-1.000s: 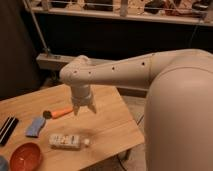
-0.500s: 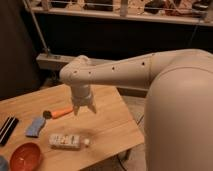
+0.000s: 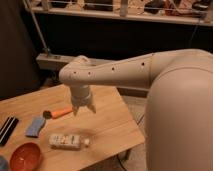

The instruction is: Place the bottle in the ceramic bowl

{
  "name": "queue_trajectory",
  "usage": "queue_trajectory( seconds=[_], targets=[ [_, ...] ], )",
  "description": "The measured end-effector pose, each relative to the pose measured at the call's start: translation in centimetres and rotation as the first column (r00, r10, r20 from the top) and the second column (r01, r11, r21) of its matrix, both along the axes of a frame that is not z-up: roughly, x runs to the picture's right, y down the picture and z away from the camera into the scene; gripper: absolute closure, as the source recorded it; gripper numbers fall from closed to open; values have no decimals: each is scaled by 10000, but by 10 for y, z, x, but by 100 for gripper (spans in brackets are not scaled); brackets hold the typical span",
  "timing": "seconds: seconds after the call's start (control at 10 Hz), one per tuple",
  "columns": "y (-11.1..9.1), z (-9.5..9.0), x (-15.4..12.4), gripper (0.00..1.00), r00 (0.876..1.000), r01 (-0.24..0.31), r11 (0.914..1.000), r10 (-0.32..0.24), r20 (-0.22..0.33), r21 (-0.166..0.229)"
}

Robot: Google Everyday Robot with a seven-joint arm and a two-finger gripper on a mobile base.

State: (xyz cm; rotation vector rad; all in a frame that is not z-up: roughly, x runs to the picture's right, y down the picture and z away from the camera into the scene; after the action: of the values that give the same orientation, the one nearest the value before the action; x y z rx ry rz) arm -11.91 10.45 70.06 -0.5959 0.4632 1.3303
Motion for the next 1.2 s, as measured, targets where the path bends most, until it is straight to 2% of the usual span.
queue_trajectory(
  seconds=[0.1,0.2,0.3,0.4,0.6,0.8,0.9,1.0,1.1,1.2],
  targets=[
    [3,-1,-10,35,9970,608,9981,-611,474,76],
    [11,-3,-23,35,9845,1398,9901,-1404,1049,130],
    [22,-5,-39,35,9482,2575,9661,-2568,1868,213],
    [26,-6,-44,35,9291,3000,9536,-2982,2187,256],
    [42,-10,-64,35,8423,4303,9014,-4199,3380,477],
    [56,-13,-92,35,7219,5358,8393,-5121,4654,924],
    [61,-15,-103,35,6764,5650,8174,-5368,5043,1123],
    [64,-15,-109,35,6414,5854,8007,-5536,5312,1275],
    [65,-16,-112,35,6301,5911,7955,-5584,5395,1331],
    [65,-15,-111,35,6307,5911,7957,-5582,5392,1323]
  ],
)
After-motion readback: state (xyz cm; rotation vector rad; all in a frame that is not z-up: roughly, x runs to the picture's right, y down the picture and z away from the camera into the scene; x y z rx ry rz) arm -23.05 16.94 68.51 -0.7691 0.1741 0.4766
